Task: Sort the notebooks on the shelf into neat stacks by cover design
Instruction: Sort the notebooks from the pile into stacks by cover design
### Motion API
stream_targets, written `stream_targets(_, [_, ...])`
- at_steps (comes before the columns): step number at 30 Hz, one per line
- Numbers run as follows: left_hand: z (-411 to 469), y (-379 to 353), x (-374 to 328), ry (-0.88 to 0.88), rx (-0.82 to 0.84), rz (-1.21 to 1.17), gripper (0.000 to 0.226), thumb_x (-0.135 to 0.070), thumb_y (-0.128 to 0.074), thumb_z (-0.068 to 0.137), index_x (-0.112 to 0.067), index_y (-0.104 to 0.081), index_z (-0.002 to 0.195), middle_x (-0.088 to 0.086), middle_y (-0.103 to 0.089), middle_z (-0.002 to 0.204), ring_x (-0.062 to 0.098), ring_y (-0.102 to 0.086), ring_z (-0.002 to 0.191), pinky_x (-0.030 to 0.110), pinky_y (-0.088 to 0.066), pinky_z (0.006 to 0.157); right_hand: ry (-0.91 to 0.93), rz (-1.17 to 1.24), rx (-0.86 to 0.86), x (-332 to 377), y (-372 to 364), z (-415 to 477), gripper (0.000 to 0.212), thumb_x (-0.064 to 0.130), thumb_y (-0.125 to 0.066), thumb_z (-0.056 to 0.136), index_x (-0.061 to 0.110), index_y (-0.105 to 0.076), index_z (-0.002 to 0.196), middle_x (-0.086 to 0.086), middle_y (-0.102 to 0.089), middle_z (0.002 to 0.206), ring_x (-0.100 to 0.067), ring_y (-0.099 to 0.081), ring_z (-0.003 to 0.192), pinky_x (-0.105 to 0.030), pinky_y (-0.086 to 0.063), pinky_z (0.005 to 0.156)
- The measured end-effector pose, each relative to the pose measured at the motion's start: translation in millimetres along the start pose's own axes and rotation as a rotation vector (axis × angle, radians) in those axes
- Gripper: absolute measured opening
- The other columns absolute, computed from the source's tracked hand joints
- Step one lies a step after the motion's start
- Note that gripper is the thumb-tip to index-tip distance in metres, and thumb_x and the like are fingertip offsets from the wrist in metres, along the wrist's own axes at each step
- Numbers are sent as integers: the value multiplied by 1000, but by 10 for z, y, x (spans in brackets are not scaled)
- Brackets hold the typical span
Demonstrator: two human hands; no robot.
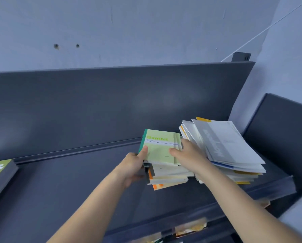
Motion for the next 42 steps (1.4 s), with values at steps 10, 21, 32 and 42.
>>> stream_targets(10, [126,-114,-48,41,84,-52,21,-25,-53,97,-8,-63,104,8,-72,95,26,-69,89,44,-58,74,-87,307,124,26,-174,157,29,37,-51,95,19,-46,117,4,-48,103,-17,-46,94,-28,-38,77])
stream_targets(21, [197,-22,58,129,127,-160,23,-17,-66,88,-4,-63,107,8,-72,87,20,-69,69,30,-56,52,-107,296,157,22,-351,304,40,43,-44,97,20,-54,128,5,-61,119,-15,-54,100,-28,-39,82])
stream_targets(32, [257,92,55,30,218,-185,36,-13,-68,86,-5,-58,119,10,-72,108,28,-70,97,46,-56,86,-175,475,47,111,-489,422,37,47,-63,78,24,-61,106,1,-70,99,-21,-68,89,-43,-57,83])
stream_targets(42, [24,454,145,-164,195,-311,43,1,-70,81,-8,-57,120,6,-72,111,25,-70,100,37,-57,80,-25,648,85,422,-729,384,46,24,-72,82,24,-48,121,3,-68,106,-20,-67,94,-46,-57,80])
Point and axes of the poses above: each hand's wrist, its own z-axis towards the middle knuckle, its own y-axis out of the back of the hand, x = y × z, the point moved 9 cm from there along z, towards the middle knuckle
